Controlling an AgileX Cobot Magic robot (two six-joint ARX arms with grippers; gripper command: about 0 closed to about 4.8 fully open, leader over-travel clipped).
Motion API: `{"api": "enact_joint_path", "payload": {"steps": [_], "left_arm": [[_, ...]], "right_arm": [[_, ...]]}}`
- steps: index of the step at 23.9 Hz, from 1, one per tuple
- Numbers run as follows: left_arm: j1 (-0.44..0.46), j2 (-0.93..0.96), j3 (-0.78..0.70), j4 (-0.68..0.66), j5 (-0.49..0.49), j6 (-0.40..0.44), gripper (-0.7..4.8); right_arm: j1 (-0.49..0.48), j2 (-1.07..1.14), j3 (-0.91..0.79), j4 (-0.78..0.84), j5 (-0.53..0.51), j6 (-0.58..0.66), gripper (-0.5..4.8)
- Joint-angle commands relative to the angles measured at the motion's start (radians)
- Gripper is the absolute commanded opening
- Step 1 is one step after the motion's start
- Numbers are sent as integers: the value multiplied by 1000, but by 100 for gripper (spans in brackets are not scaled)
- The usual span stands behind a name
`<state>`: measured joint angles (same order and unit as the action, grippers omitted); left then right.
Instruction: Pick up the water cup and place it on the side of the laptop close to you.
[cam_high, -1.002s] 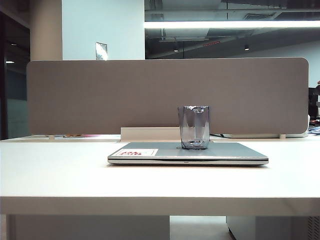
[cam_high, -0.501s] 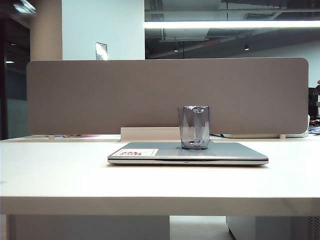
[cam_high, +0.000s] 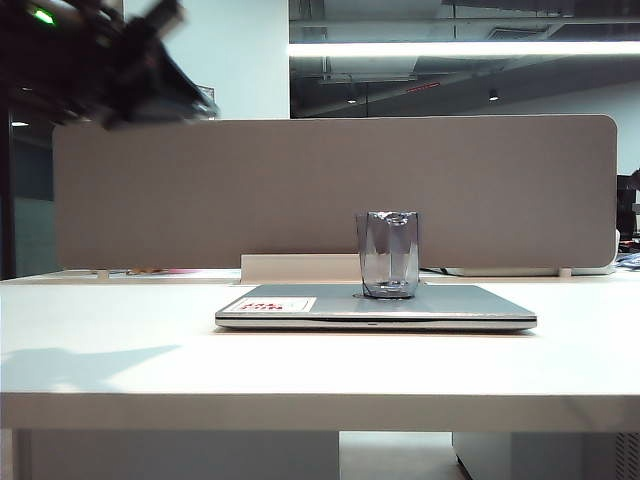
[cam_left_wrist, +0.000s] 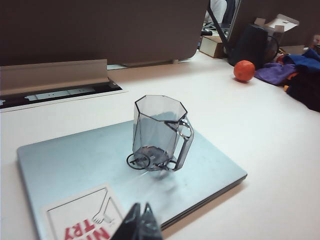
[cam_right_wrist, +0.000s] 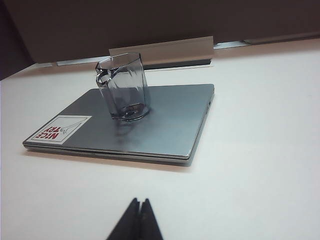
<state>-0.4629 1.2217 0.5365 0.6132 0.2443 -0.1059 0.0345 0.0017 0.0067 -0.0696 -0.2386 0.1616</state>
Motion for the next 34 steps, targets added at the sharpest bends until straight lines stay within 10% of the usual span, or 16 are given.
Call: {"api": "enact_joint_path", "payload": {"steps": [1,34], "left_arm": [[-36,114,42,125,-27,0,-4],[-169,798,654,-48,-93,-7,-4]], "right_arm": [[1,-2,-3,10,0,2,-6],[1,-1,-3,-5,0,2,-6]]}}
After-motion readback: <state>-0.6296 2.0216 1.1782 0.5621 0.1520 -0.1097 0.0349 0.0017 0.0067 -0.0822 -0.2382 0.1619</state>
